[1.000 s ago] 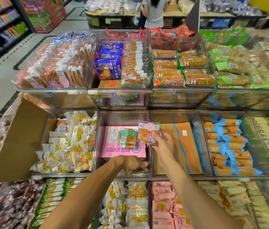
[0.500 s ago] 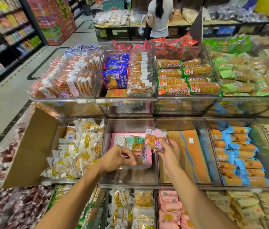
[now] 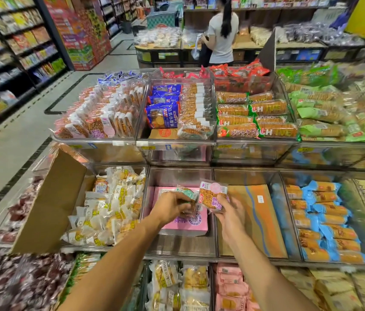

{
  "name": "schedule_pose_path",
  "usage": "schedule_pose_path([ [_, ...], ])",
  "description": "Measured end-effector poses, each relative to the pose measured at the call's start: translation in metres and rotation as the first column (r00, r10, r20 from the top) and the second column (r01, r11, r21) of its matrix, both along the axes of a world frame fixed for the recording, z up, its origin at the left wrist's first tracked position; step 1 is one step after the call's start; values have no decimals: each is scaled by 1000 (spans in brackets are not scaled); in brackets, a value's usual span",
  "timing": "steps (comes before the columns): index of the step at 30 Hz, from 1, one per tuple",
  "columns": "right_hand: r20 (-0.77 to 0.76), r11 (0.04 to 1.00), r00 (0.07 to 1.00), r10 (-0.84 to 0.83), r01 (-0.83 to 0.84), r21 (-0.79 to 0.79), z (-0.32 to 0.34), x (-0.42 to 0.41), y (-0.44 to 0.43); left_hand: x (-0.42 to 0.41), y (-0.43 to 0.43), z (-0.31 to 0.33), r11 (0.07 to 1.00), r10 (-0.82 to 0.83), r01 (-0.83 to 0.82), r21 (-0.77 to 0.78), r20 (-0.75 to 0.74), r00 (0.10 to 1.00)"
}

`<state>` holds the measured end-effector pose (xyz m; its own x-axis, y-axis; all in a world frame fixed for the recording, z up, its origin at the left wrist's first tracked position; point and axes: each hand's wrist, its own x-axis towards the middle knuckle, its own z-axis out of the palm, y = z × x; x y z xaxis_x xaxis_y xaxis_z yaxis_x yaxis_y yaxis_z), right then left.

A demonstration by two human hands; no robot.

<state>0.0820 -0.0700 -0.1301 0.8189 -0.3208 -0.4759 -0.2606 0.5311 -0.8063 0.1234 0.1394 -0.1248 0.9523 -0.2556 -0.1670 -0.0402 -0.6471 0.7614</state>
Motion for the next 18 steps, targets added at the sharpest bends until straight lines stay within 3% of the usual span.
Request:
schedule_pose_path([
  [5,-11,998,999,37,-37,-42,5,-1,-1,-6,11,9,976,216,-216,-10,105,971],
  [10,11,991,995,104,-102,-89,18,-6,-3,-22,21,29,847,387,-403,-348,-117,914],
  [15,27,983,984,175,-173,-57,39,0,7,-40,35,53,698,427,-522,-490,-301,853],
  [18,59,960,959,277,-276,-39,51,0,19,-62,43,70,636,467,-556,-535,-307,829],
])
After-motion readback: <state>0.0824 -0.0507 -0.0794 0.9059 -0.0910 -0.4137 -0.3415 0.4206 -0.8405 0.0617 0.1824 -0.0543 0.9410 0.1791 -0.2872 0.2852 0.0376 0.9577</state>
